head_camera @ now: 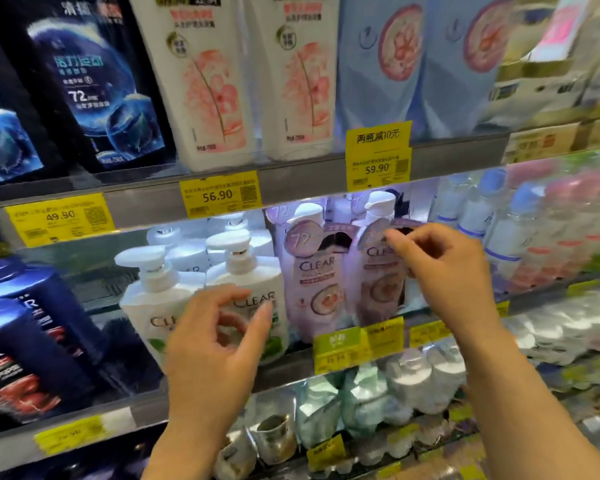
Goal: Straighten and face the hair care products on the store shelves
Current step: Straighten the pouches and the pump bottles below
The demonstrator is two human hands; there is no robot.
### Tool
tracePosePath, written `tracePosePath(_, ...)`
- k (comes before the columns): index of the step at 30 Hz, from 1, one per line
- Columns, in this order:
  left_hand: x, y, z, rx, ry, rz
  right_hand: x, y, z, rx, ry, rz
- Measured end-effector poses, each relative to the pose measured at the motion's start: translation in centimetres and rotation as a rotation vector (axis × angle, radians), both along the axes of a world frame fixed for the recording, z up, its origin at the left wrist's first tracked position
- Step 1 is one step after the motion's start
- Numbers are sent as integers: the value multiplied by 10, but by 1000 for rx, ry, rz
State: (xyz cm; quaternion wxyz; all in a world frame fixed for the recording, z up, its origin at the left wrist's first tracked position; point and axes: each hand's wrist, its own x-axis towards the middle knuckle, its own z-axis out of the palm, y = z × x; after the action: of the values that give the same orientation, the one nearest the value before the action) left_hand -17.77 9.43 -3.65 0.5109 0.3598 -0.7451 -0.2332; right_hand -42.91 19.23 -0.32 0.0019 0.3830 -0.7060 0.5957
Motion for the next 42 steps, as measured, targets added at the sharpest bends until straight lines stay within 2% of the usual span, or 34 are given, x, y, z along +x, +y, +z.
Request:
tracePosePath(5,-60,12,27,63,-104,-56,-52,1,-13,60,-64,34)
tracePosePath(9,-91,0,39,176,-176,4,-77,-15,-18,186,-171,372)
tracePosePath(13,-106,-14,40,287,-176,42,-91,-30,-25,223,-91,553)
tracePosePath(20,-113,-13,37,202,-239,159,-98,-36,-32,209,-113,638)
tracePosePath(25,-107,-12,42,220,-238,82,-97,-35,-33,226,-121,642)
tracePosePath(30,-102,-11,46,429,-171,-75,-94,-28,-24,199,-141,690)
tracePosePath(36,-92,-16,53,344,-358,-131,-86,-21,-21,195,-98,673)
tracePosePath(42,-92,-23,56,391,-358,-157,-87,-23,-19,247,-76,671)
